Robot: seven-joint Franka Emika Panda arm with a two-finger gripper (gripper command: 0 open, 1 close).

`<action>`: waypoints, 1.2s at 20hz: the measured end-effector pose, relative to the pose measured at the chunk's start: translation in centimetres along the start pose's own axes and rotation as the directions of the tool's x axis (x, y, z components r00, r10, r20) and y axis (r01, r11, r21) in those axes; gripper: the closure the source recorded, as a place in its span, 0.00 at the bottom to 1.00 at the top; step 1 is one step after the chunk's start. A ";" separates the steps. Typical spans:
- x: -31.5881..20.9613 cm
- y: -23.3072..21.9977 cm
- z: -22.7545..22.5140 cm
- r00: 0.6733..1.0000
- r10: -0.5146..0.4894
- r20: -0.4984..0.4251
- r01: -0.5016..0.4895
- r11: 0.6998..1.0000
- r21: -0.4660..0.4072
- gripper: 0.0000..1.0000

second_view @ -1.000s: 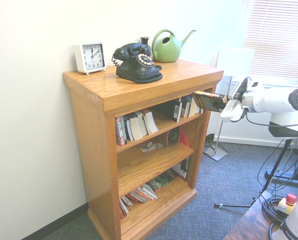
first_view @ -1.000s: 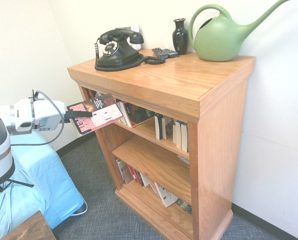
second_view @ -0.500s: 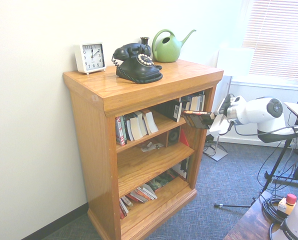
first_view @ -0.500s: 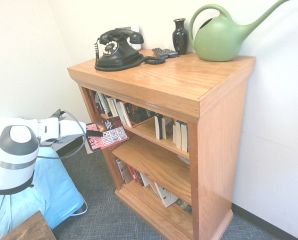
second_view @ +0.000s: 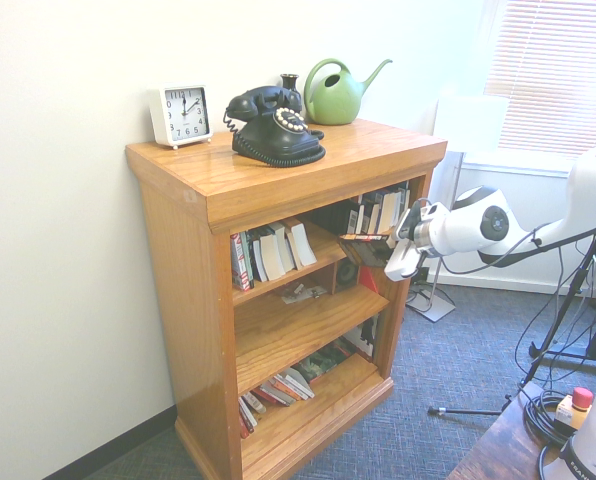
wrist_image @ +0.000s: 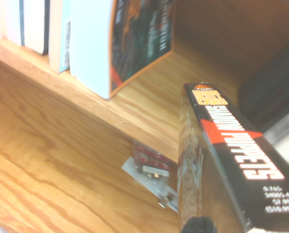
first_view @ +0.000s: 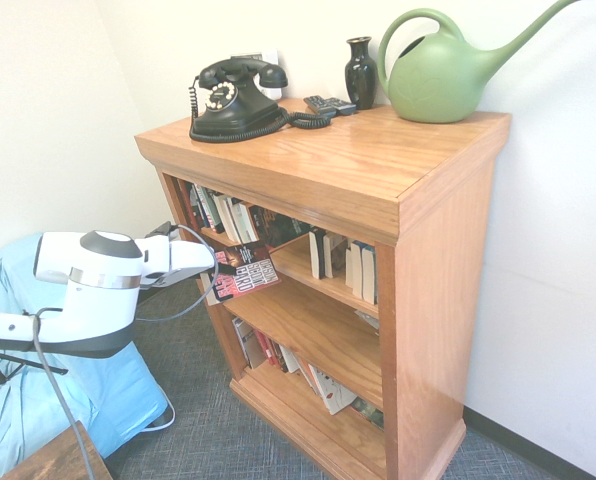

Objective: Organize the shelf

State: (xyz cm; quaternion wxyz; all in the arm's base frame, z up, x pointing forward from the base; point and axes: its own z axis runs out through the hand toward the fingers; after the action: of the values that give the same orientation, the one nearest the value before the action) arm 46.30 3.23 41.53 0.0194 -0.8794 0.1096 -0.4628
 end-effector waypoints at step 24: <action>1.2 -3.3 2.6 0.985 0.105 -0.133 -0.087 0.987 0.134 1.00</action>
State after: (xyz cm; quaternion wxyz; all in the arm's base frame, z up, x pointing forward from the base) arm 49.68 6.02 41.45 0.0902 -0.8354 0.1233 -0.5280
